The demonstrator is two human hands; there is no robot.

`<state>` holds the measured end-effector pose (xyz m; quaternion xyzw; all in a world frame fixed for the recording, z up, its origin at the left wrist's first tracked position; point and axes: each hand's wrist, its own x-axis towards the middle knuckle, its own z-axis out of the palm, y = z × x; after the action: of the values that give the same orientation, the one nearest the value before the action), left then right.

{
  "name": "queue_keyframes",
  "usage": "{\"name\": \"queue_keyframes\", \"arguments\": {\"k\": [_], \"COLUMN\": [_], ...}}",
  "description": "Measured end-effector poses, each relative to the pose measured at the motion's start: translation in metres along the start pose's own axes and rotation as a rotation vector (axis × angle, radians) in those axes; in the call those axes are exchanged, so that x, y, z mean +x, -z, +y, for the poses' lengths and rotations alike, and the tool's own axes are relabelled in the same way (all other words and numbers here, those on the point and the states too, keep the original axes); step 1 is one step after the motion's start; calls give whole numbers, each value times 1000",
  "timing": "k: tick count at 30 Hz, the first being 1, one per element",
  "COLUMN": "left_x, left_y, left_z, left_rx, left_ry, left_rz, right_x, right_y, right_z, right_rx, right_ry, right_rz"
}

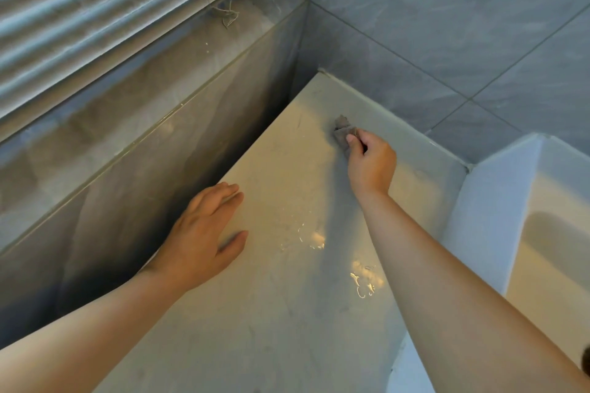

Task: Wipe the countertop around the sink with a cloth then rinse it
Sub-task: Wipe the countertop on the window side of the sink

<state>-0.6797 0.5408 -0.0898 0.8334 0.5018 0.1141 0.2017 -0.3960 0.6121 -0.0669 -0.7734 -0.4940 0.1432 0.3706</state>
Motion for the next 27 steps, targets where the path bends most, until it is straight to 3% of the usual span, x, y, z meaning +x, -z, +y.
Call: {"name": "queue_keyframes", "arguments": {"k": [10,14,18,23,27], "left_x": [-1,0,-4,-17,-30], "left_y": [-1,2,11,18,19], "left_z": [-2,-4,-5,-5,-14], "left_rx": [-71,-158,-203,-168,-161], "left_ry": [-1,39,82,160,162], "left_rz": [17,33,44,46,-5], "right_x": [-67,-86,-88,-35,19], "right_y": [-26,-21,-7,7,-11], "right_z": [-15,-25,-36,-43,-45], "right_rx": [16,57,179,156,-3], "right_ry": [150,143,43,58,142], "right_rz": [-134,-182,-366,-75,-16]}}
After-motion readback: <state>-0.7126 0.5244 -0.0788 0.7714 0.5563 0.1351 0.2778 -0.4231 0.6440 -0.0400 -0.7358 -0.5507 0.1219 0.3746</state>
